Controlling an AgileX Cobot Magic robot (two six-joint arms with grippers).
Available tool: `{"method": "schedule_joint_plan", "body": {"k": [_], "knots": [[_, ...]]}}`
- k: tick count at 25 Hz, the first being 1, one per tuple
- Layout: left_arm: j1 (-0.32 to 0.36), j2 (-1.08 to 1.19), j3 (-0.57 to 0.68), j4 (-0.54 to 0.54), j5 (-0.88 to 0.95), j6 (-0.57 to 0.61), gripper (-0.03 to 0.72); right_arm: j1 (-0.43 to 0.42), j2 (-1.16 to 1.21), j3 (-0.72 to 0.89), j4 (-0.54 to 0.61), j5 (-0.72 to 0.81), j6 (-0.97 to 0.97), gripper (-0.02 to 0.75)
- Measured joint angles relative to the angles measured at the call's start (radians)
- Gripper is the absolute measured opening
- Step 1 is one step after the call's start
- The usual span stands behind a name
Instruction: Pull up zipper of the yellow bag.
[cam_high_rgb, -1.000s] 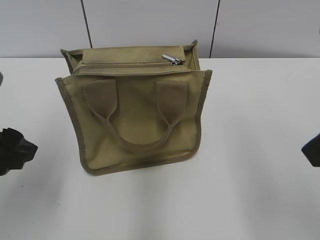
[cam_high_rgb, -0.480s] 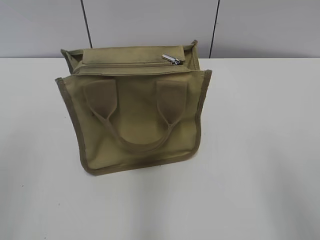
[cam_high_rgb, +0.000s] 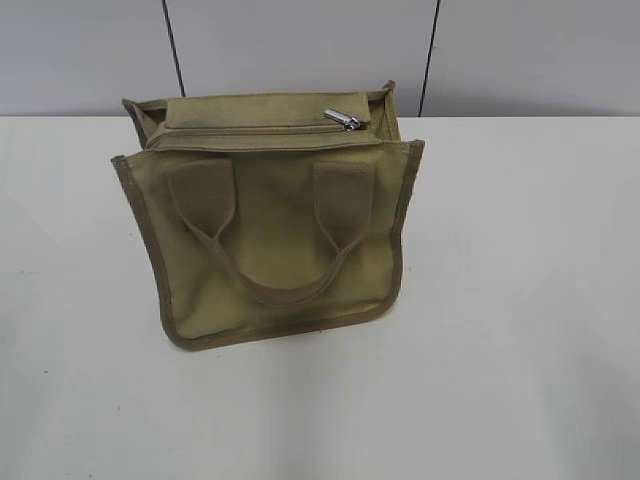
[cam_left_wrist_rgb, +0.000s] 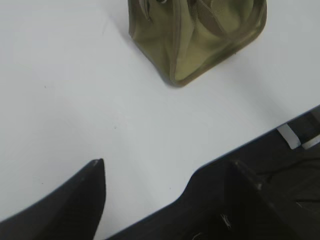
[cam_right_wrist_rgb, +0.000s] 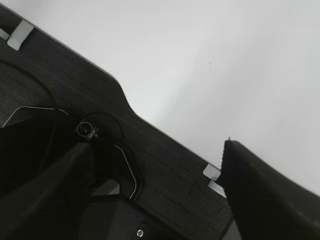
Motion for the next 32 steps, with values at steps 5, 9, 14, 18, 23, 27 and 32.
{"method": "schedule_joint_plan", "body": {"k": [5, 9, 14, 18, 23, 27, 32], "knots": [[0.000, -0.007, 0.062, -0.030, -0.070, 0.012, 0.552, 0.000, -0.005, 0.034, 0.000, -0.058, -0.002, 0.602], [0.000, 0.006, 0.078, -0.045, -0.084, 0.042, 0.552, 0.000, -0.005, 0.036, 0.000, -0.067, -0.002, 0.587], [0.000, 0.013, 0.079, -0.049, -0.084, 0.046, 0.552, 0.000, -0.005, 0.036, -0.001, -0.067, -0.004, 0.585], [0.000, 0.013, 0.079, -0.049, -0.084, 0.047, 0.552, 0.000, -0.005, 0.036, -0.001, -0.067, -0.004, 0.585], [0.149, 0.013, 0.079, -0.053, -0.084, 0.049, 0.551, -0.110, -0.020, 0.036, 0.021, -0.067, -0.005, 0.585], [0.349, 0.011, 0.079, -0.053, -0.085, 0.049, 0.551, -0.298, -0.094, 0.036, 0.057, -0.070, -0.005, 0.585], [0.527, -0.079, 0.079, -0.053, -0.088, 0.049, 0.551, -0.489, -0.253, 0.036, 0.082, -0.071, -0.005, 0.585]]}}
